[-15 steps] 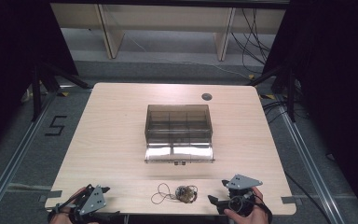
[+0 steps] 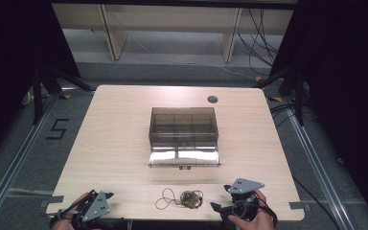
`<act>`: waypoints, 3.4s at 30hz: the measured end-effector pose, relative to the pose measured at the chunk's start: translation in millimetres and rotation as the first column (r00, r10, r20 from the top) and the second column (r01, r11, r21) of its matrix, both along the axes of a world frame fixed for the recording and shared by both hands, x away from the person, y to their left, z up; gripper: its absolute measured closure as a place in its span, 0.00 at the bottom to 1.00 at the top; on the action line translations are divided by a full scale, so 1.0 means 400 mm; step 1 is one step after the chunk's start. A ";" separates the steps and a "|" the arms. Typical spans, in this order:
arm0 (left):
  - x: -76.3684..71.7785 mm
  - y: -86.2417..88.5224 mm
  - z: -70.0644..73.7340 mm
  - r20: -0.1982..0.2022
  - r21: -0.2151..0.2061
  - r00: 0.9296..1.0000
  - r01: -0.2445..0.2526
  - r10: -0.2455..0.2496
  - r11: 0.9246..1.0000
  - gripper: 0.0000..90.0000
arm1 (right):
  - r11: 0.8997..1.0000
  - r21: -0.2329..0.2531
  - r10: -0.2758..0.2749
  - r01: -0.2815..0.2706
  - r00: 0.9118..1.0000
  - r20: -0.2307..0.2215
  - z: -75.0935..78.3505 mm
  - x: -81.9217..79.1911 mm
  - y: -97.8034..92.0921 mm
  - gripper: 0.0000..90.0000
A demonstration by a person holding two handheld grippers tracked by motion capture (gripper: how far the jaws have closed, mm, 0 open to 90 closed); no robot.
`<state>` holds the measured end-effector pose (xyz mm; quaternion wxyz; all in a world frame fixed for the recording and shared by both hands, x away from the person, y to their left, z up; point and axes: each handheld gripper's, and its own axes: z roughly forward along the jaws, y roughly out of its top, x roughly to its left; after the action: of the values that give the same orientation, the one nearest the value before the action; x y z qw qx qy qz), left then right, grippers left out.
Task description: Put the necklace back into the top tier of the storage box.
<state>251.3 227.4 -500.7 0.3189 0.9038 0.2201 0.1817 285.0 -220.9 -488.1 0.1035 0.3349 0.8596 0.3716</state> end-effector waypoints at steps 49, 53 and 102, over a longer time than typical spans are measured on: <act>0.001 0.001 0.002 -0.021 -0.008 0.999 0.023 -0.023 1.000 0.20 | 0.904 -0.246 0.324 -0.350 0.935 -0.141 0.003 0.096 0.240 0.30; 0.000 0.001 0.003 -0.013 0.002 1.000 0.020 -0.020 1.000 0.20 | 0.887 -0.262 0.354 -0.380 0.924 -0.143 -0.002 0.099 0.251 0.33; 0.002 0.003 0.000 -0.016 0.006 1.000 0.013 -0.013 1.000 0.20 | 0.841 -0.361 0.378 -0.404 0.915 -0.142 0.067 0.100 0.257 0.54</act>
<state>252.0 228.6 -500.7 0.3153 0.9076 0.2163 0.1732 324.8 -118.1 -461.2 0.0607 0.1379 0.9684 0.1986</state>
